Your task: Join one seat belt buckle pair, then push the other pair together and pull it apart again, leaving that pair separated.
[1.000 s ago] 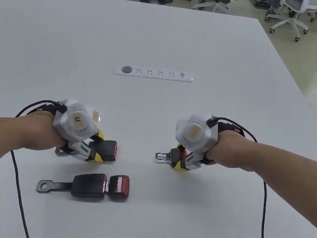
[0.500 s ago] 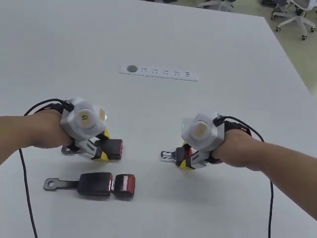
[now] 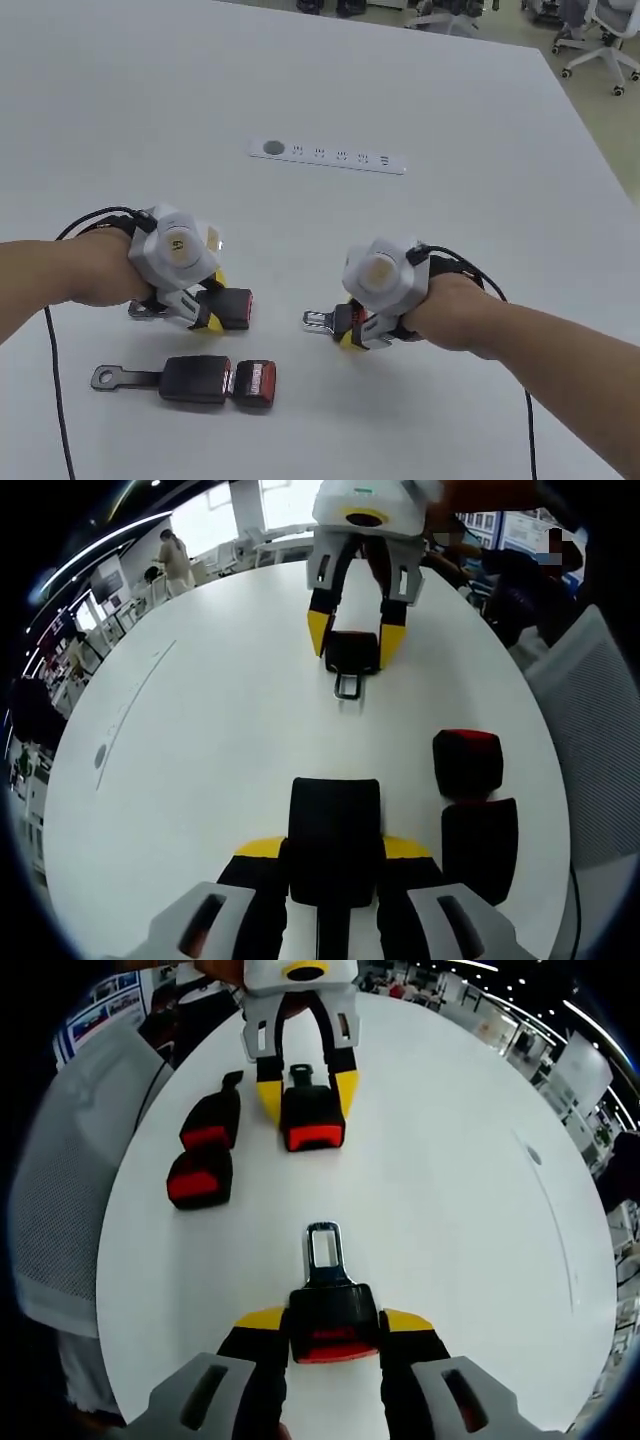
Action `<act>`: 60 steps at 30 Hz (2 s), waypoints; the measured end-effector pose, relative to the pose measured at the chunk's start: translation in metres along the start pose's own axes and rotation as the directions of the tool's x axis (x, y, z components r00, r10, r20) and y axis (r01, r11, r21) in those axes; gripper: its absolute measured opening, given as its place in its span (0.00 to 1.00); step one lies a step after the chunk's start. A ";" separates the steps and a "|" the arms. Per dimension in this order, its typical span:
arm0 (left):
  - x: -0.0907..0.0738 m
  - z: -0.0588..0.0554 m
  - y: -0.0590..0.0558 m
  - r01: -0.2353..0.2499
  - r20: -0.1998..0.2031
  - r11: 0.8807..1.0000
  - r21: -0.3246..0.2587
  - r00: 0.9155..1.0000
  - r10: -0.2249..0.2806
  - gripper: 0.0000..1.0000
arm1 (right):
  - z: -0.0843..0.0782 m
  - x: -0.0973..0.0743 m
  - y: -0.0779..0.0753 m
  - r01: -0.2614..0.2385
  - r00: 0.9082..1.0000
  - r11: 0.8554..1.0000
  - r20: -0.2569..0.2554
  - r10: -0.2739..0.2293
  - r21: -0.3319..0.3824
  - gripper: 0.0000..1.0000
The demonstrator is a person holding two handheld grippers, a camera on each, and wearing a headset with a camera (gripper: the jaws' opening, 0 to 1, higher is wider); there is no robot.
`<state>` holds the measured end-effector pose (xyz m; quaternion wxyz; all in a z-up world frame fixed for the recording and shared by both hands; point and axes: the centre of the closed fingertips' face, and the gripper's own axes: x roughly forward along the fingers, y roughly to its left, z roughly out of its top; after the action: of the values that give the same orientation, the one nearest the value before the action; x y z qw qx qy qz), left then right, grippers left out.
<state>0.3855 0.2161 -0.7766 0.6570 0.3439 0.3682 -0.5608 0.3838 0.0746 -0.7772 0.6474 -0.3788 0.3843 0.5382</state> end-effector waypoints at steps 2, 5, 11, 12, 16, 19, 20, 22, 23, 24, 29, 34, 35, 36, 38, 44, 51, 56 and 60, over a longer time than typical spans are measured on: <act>0.000 0.000 0.000 0.000 -0.001 1.000 0.000 1.000 0.000 0.35 | 0.008 0.004 0.000 0.002 1.000 1.000 0.008 -0.002 0.006 0.32; 0.001 -0.002 0.002 0.000 -0.001 1.000 -0.001 1.000 0.000 0.35 | 0.017 0.008 0.001 0.005 1.000 1.000 0.012 -0.005 0.008 0.32; 0.001 -0.001 0.001 0.000 -0.005 1.000 -0.002 1.000 0.000 0.35 | 0.031 0.015 0.001 0.010 1.000 1.000 0.010 -0.010 0.021 0.32; 0.000 -0.001 0.000 0.000 -0.007 1.000 -0.002 1.000 0.000 0.35 | 0.032 0.016 0.001 0.011 1.000 1.000 0.006 -0.011 0.021 0.32; 0.000 0.000 0.000 -0.001 -0.008 1.000 -0.004 1.000 0.000 0.35 | 0.037 0.018 0.005 0.010 1.000 1.000 0.000 -0.010 0.019 0.32; 0.000 -0.001 0.000 -0.001 -0.007 1.000 -0.005 1.000 0.001 0.35 | 0.041 0.020 0.007 0.009 1.000 1.000 0.006 -0.009 0.015 0.32; -0.001 0.000 0.000 -0.001 -0.007 1.000 -0.006 1.000 0.001 0.35 | 0.043 0.021 0.008 0.008 1.000 1.000 0.009 -0.008 0.014 0.32; -0.001 0.001 -0.001 -0.002 -0.006 1.000 -0.006 1.000 0.002 0.35 | 0.047 0.023 0.010 0.007 1.000 1.000 0.018 -0.007 0.004 0.32; -0.001 0.001 -0.001 -0.002 -0.005 1.000 -0.006 1.000 0.002 0.35 | 0.048 0.023 0.010 0.007 1.000 1.000 0.021 -0.007 0.002 0.32; -0.001 0.001 -0.001 -0.004 -0.004 1.000 -0.007 1.000 0.004 0.35 | 0.050 0.023 0.010 0.008 1.000 1.000 0.025 -0.008 0.003 0.32; -0.002 0.001 -0.002 -0.006 -0.002 1.000 -0.010 1.000 0.006 0.35 | 0.058 0.027 0.011 0.010 0.999 1.000 0.043 -0.010 0.001 0.32; -0.002 0.001 -0.001 -0.007 -0.003 1.000 -0.011 1.000 0.007 0.35 | 0.061 0.029 0.008 0.015 0.999 1.000 0.045 -0.015 -0.002 0.32; -0.002 0.000 -0.001 -0.007 -0.002 1.000 -0.011 1.000 0.007 0.34 | 0.060 0.029 0.008 0.015 0.999 1.000 0.048 -0.015 -0.002 0.32; -0.002 0.001 -0.001 -0.006 -0.002 1.000 -0.011 1.000 0.006 0.34 | 0.060 0.029 0.008 0.014 0.999 1.000 0.050 -0.014 -0.004 0.32; -0.001 0.000 -0.001 -0.004 -0.003 1.000 -0.009 1.000 0.004 0.34 | 0.060 0.027 0.010 0.016 0.999 1.000 0.051 -0.015 -0.019 0.32; 0.000 -0.001 0.001 0.000 0.000 1.000 -0.006 1.000 0.000 0.34 | 0.069 0.029 0.009 0.024 0.997 0.997 0.079 -0.019 -0.066 0.32; 0.000 0.001 -0.001 0.002 0.005 1.000 -0.002 1.000 -0.002 0.34 | 0.075 0.031 0.011 0.008 0.994 0.997 0.109 0.000 -0.073 0.31; -0.001 0.003 -0.003 0.010 0.018 1.000 0.017 1.000 -0.010 0.34 | 0.076 0.031 0.011 -0.002 0.993 0.997 0.118 0.012 -0.080 0.30; -0.001 0.003 -0.003 0.015 0.018 1.000 0.026 1.000 -0.016 0.33 | 0.078 0.032 0.009 -0.012 0.992 0.996 0.122 0.023 -0.092 0.30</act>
<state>0.3832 0.2131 -0.7746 0.6514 0.3447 0.3576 -0.5736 0.3856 0.1596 -0.7745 0.6471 -0.3706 0.3218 0.5833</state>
